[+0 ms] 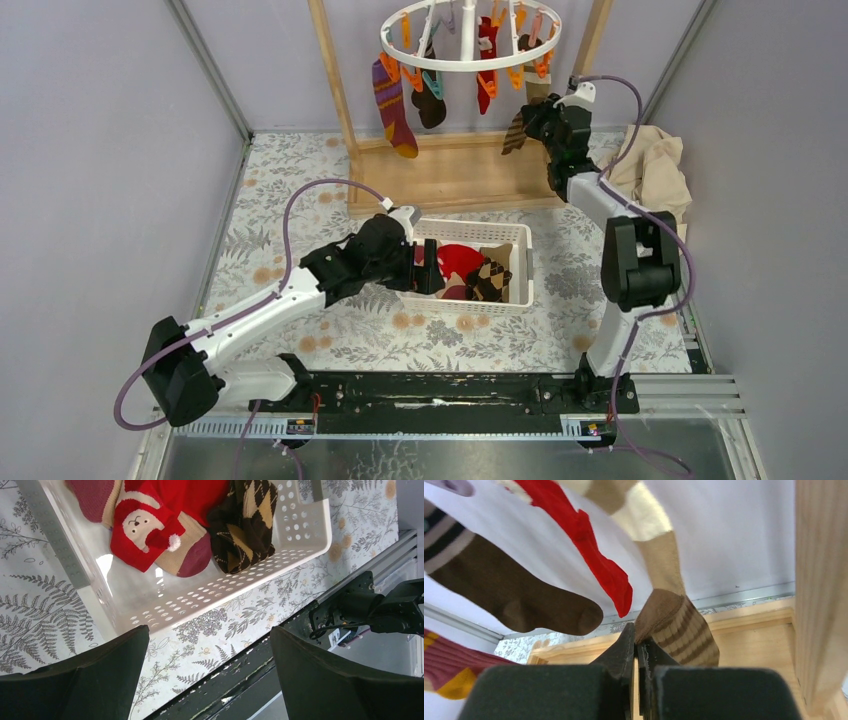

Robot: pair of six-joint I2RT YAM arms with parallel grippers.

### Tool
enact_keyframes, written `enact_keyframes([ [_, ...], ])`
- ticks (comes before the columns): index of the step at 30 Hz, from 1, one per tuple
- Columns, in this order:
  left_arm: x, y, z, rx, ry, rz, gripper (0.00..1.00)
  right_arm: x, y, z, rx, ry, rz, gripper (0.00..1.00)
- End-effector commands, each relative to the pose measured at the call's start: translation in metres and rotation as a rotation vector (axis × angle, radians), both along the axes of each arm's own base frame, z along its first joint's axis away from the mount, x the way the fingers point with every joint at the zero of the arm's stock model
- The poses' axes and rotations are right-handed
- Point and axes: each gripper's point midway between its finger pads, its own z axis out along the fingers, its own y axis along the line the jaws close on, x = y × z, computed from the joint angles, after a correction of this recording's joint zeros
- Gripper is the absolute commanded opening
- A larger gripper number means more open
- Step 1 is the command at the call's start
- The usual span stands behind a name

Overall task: Remove the socks clipped to the hanger
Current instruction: Move the clothesline to the center of the board, then adjust the hanger on the clothesline.

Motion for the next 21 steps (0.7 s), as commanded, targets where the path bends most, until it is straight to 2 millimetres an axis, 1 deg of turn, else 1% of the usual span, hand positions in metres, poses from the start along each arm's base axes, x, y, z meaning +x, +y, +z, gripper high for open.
enact_keyframes([
  [1, 0.008, -0.016, 0.028, -0.085, -0.062, -0.02, 0.99, -0.036, -0.004, 0.071, -0.02, -0.147, 0.017, 0.0],
  [3, 0.007, -0.017, 0.029, -0.095, -0.063, -0.022, 0.99, -0.049, -0.003, 0.076, -0.031, -0.153, 0.025, 0.0],
  [5, 0.005, -0.016, 0.03, -0.102, -0.062, -0.023, 0.99, -0.062, 0.002, 0.081, -0.057, -0.159, 0.041, 0.0],
  [12, 0.001, -0.013, 0.036, -0.125, -0.068, -0.02, 0.99, -0.098, 0.032, 0.095, -0.184, -0.173, 0.077, 0.0],
  [21, -0.007, -0.008, 0.039, -0.15, -0.063, -0.016, 0.99, -0.142, 0.064, 0.103, -0.265, -0.175, 0.119, 0.0],
])
